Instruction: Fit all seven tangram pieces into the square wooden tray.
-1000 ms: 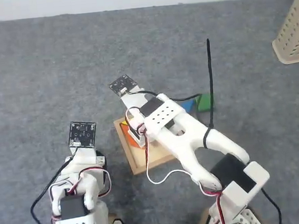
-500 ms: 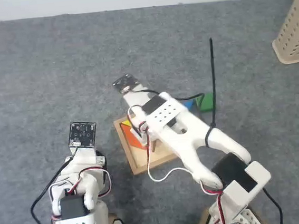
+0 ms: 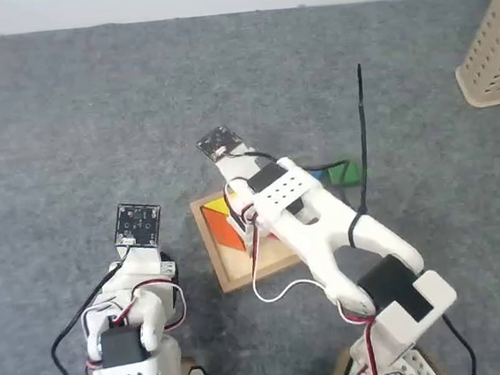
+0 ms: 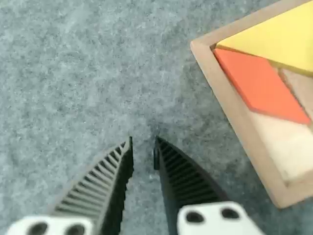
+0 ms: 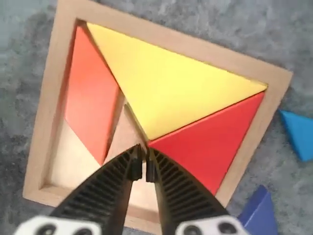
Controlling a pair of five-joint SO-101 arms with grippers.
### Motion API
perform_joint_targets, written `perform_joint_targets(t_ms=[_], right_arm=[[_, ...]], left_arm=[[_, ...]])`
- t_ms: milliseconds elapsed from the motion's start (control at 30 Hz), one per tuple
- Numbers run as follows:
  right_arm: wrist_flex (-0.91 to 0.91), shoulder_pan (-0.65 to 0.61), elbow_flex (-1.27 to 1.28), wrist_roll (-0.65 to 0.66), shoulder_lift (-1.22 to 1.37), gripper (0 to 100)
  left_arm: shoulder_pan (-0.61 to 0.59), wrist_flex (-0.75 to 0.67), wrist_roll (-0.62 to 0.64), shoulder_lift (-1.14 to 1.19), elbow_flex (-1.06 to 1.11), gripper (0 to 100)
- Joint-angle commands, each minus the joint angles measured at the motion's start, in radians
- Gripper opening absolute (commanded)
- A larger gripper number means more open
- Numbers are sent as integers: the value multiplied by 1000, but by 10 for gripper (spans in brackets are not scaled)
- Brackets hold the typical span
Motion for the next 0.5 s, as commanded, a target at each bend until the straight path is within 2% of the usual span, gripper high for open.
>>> perform_joint_targets(t_ms=[0,367,467], right_arm=[[-18,-16,-26,17,-16,6],[10,-13,-28,18,-87,6],[-36,-15,29,63,-99,6]], left_arm=[[2,0,8,-21,-10,71],[2,0,8,-21,-10,71],[2,0,8,-21,-10,71]])
